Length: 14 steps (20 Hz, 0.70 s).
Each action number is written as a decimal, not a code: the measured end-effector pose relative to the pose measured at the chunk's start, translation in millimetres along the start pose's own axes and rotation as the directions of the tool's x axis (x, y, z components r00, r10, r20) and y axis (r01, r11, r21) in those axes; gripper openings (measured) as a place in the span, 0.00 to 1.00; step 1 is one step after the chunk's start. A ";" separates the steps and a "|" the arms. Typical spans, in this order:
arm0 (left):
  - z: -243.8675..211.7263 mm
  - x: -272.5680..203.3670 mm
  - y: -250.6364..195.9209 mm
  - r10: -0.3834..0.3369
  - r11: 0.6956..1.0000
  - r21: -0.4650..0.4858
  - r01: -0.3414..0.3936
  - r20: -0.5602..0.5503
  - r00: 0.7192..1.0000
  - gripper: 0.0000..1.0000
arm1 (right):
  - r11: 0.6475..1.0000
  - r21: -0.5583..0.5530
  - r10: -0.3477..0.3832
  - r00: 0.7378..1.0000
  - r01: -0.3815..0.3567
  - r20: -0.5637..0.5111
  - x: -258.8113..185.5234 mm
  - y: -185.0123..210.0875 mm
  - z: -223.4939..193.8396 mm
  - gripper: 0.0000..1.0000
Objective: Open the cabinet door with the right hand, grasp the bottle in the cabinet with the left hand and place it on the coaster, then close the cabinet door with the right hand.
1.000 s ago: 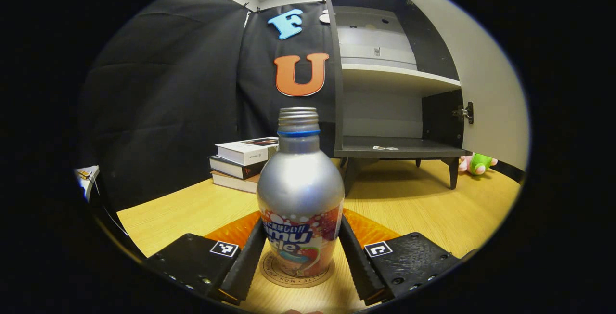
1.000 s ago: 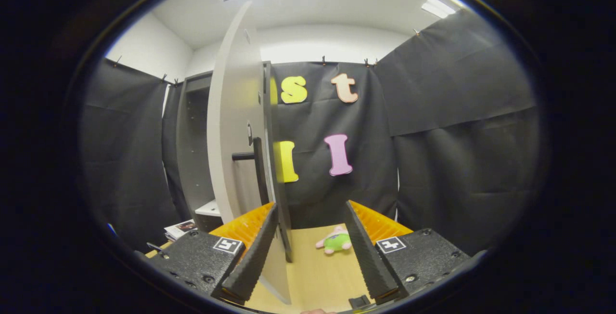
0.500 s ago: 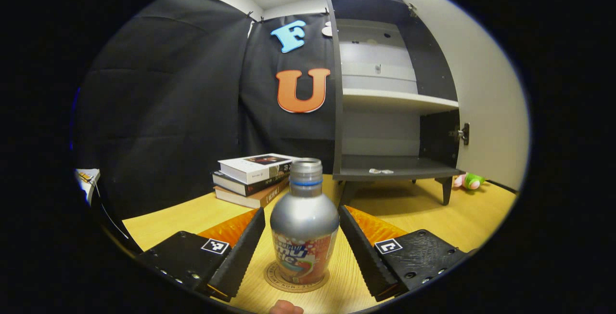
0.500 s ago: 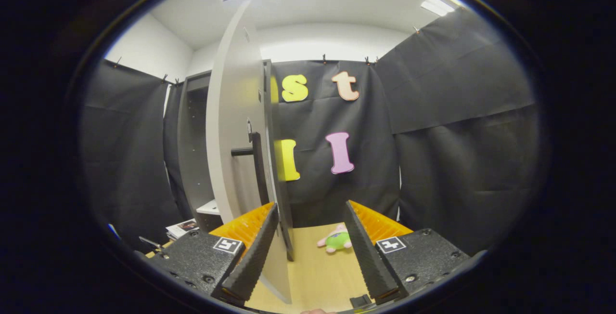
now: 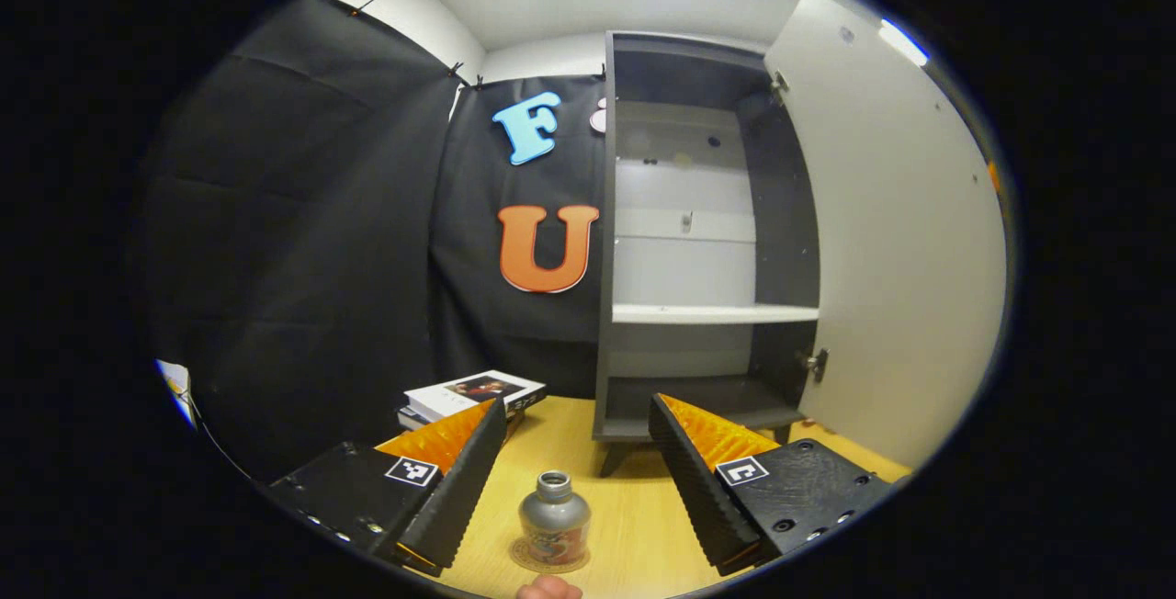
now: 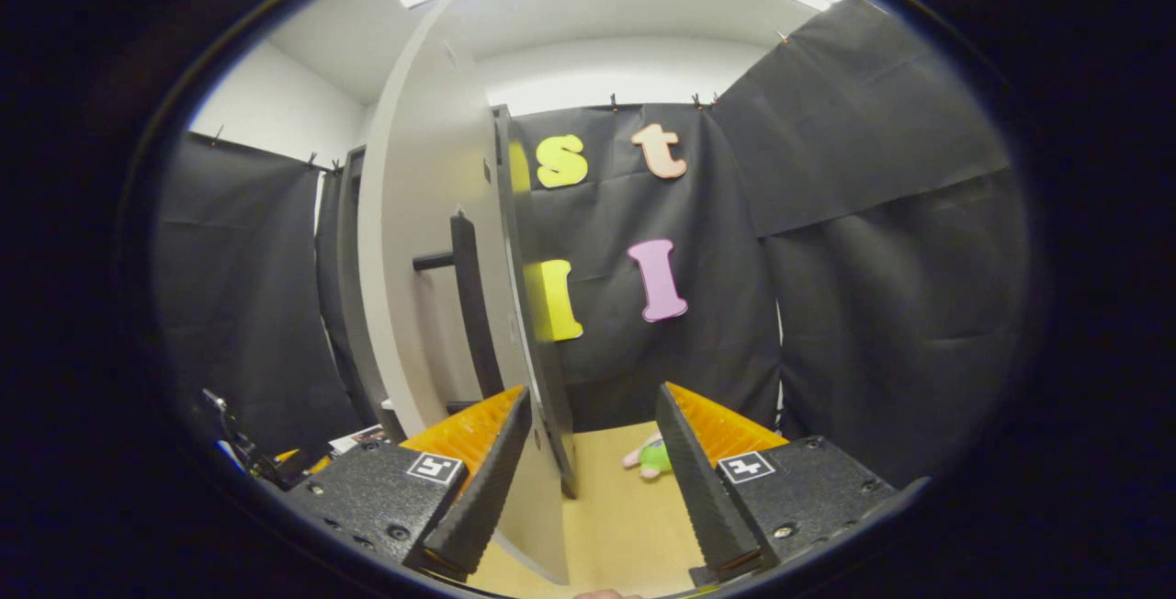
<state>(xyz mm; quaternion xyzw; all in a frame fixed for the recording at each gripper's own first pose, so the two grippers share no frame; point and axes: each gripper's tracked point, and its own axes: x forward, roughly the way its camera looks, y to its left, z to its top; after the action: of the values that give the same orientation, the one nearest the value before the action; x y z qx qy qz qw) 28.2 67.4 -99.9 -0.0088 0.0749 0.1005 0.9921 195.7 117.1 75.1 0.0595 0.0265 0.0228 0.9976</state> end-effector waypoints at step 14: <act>74.1 -28.6 -14.0 -0.025 0.998 0.052 0.026 -0.017 1.000 0.94 | 0.996 -0.049 0.075 0.996 -0.073 0.043 22.5 8.1 -0.1 0.84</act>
<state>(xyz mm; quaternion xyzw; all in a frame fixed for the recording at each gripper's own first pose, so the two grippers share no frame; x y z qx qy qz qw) 14.2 50.5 -22.3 0.0153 0.0856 0.0860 0.9925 217.8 126.2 74.9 0.0372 0.0013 0.0589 0.9976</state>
